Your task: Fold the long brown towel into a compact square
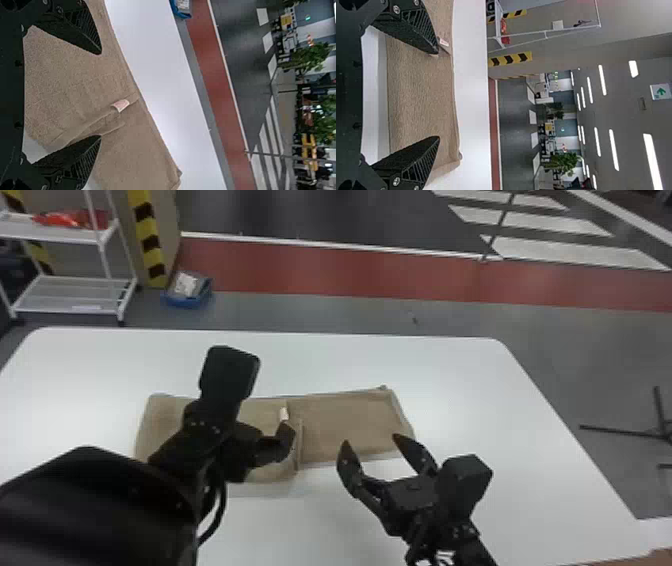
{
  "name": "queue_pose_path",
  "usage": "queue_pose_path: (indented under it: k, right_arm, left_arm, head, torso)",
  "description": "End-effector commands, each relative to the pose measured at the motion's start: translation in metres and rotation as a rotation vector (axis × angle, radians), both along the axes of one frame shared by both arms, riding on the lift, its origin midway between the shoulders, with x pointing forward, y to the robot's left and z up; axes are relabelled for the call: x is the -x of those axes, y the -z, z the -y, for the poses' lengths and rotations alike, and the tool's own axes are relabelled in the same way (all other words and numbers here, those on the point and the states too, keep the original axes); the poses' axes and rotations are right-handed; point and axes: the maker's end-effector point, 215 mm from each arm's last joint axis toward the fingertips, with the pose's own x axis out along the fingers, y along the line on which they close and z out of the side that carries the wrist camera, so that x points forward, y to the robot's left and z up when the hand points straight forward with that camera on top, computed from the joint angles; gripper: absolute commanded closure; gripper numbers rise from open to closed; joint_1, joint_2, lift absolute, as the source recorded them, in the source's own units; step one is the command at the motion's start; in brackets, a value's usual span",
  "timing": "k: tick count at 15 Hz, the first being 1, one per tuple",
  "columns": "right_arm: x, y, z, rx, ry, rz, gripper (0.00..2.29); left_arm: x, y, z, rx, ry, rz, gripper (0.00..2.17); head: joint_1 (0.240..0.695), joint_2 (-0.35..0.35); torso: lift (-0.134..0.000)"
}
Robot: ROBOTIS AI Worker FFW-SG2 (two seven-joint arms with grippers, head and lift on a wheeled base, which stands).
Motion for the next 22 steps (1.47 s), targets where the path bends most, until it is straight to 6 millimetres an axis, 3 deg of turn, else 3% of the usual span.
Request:
queue_pose_path:
  k: [1,4,5,7,10,12,16,22]
  right_arm:
    - [-0.019,0.011,-0.032,-0.004,-0.054,-0.049,0.12]
    - [-0.039,0.022,-0.072,0.008,-0.133,-0.091,0.12]
    - [-0.046,0.026,-0.087,0.012,-0.163,-0.105,0.12]
    - [-0.055,0.033,-0.112,0.025,-0.213,-0.130,0.13]
    - [-0.051,0.045,-0.116,0.050,-0.224,-0.176,0.13]
    - [-0.049,0.049,-0.115,0.049,-0.221,-0.185,0.13]
    - [-0.050,0.062,-0.106,0.066,-0.210,-0.230,0.13]
    - [-0.056,0.075,-0.105,0.080,-0.203,-0.250,0.14]
  left_arm:
    - [-0.007,-0.017,-0.056,0.102,-0.103,0.112,0.03]
    - [0.008,-0.003,-0.116,0.200,-0.194,0.106,0.03]
    - [0.015,-0.003,-0.132,0.220,-0.210,0.124,0.03]
    - [0.023,-0.014,-0.153,0.253,-0.228,0.194,0.04]
    - [0.032,-0.017,-0.166,0.303,-0.243,0.244,0.04]
    - [0.039,-0.013,-0.179,0.328,-0.261,0.262,0.04]
    - [0.040,0.002,-0.173,0.350,-0.251,0.243,0.04]
    - [0.034,0.005,-0.163,0.364,-0.229,0.237,0.04]
  head:
    - [0.695,-0.125]
    - [0.695,-0.027]
    - [0.695,0.044]
    - [0.695,0.107]
    - [0.695,0.193]
    - [0.695,0.207]
    - [0.695,0.229]
    - [0.695,0.203]
  torso:
    - [-0.123]
    - [-0.123]
    - [-0.123]
    - [-0.123]
    - [-0.123]
    - [-0.123]
    - [-0.123]
    - [-0.123]
